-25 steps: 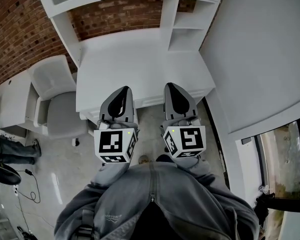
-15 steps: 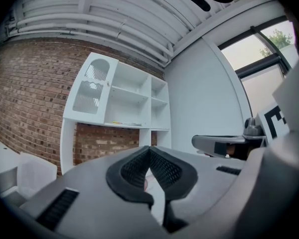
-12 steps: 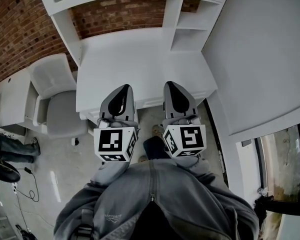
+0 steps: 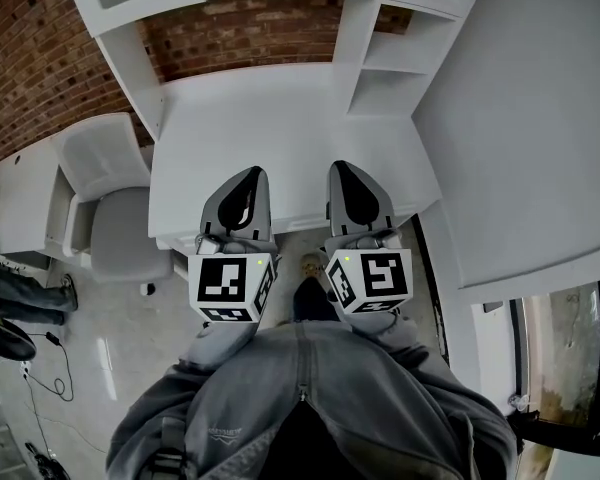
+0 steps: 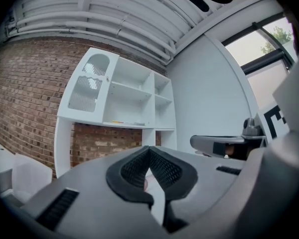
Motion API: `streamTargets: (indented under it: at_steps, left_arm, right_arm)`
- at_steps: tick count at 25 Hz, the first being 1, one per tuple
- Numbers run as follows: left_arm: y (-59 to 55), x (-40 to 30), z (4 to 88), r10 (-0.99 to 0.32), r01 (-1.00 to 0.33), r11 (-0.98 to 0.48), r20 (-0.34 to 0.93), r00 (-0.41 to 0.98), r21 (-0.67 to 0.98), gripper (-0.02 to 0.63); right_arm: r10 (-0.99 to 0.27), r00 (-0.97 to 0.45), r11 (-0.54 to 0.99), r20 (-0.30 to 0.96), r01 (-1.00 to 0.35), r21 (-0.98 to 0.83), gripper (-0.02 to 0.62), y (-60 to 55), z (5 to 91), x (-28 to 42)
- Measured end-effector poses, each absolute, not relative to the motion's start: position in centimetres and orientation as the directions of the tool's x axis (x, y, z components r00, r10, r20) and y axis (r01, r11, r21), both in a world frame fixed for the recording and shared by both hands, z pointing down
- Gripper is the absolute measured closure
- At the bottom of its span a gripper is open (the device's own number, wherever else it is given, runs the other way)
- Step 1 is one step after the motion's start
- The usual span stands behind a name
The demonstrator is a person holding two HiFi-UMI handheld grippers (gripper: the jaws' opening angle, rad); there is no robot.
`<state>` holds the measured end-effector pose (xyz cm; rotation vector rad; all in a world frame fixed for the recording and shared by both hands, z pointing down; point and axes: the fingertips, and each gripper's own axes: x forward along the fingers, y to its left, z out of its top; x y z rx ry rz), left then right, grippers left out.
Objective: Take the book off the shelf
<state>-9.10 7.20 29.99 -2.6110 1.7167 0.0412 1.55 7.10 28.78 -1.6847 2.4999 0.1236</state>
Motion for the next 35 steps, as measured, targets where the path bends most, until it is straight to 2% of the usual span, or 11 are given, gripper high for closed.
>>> streamTargets:
  at_steps: [23,35]
  left_arm:
    - [-13.4,-5.3,29.1,-0.945,-0.946,-0.325,-0.03,0.324,0.012,0.6]
    - [-19.0,-4.4,28.8,-0.966,-0.967,-0.254,-0.051,0.254,0.008,0.598]
  right_arm:
    - [-0.879,-0.459,0.464,-0.125,-0.886,-0.011,0.569,-14.9,28.6,4.6]
    - [-0.832,-0.535,0.541,-0.143,-0.841,-0.004,0.569,-21.3,28.4,5.1]
